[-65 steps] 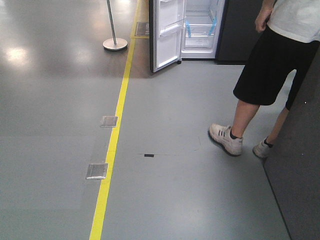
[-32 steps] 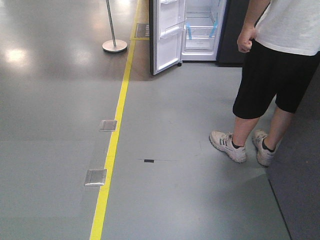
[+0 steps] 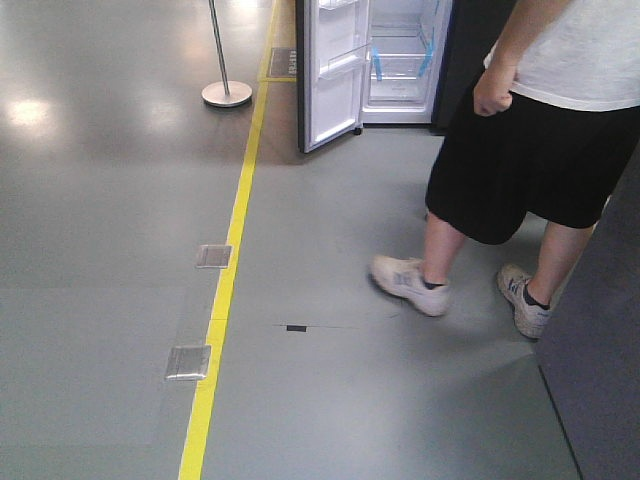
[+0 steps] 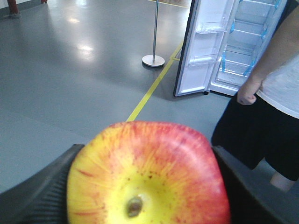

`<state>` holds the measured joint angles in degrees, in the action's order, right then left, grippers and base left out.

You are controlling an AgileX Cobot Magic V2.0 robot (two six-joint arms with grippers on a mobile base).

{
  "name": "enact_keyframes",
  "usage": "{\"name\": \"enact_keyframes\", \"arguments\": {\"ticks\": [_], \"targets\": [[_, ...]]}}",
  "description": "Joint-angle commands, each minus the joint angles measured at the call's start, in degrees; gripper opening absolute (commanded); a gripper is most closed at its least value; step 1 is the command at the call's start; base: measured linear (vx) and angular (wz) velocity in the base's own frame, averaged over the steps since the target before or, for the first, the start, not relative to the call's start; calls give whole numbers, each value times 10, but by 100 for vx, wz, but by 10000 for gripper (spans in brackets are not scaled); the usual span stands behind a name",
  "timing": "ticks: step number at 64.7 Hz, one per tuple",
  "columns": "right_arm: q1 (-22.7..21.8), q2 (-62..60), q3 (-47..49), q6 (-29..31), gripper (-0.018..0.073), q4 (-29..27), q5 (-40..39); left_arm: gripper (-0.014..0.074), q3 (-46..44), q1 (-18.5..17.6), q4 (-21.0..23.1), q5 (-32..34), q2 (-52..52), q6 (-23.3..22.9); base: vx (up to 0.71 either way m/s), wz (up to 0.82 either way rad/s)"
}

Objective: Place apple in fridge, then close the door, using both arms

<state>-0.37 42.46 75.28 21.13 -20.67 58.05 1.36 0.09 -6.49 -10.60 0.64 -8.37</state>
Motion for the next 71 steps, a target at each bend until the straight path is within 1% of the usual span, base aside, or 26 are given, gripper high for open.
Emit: {"name": "enact_keyframes", "arguments": {"ticks": [1,71], "targets": [[-2,1,13,2,98,-9,-45,-6,-10,0,3,39,9,-2,5,-1],[-2,1,13,2,98,-9,-45,-6,-10,0,3,39,9,-2,7,-2]]}}
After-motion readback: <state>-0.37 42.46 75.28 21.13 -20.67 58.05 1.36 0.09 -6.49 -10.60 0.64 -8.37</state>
